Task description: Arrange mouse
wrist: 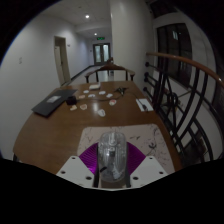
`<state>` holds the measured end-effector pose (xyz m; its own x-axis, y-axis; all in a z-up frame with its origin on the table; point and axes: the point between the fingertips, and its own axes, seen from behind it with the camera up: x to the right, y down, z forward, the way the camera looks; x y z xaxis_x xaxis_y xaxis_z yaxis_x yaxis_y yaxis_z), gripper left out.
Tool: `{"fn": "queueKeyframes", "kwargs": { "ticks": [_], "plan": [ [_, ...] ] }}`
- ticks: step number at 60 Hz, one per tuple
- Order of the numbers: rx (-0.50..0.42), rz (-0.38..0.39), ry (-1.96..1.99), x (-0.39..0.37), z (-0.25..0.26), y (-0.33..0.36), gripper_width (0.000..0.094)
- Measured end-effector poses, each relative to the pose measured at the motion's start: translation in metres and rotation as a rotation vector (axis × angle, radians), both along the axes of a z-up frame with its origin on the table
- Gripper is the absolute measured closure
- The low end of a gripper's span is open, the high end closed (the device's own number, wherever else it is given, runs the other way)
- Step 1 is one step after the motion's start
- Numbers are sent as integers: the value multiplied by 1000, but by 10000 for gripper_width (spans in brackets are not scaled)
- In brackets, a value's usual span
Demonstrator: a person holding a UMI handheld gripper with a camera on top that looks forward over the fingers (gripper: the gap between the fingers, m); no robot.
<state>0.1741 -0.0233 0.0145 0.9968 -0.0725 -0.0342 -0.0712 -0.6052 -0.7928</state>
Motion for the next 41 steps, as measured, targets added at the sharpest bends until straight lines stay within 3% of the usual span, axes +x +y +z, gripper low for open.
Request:
{"fn": "queueKeyframes", "kwargs": {
  "ticks": [6,7,15,21,23,33,41],
  "plan": [
    [-47,-4,-19,12,-32,3,571],
    [-19,-5,-21,9,-26,2,564],
    [-43,3,-29,9,-29,-2,406],
    [-94,41,-44,11,-24,-23,105],
    [-87,50,-49,11,-16,-31,67],
    [-36,119,14,7,24,-99,80],
    [16,87,40,36,48,-149,83]
  ]
}}
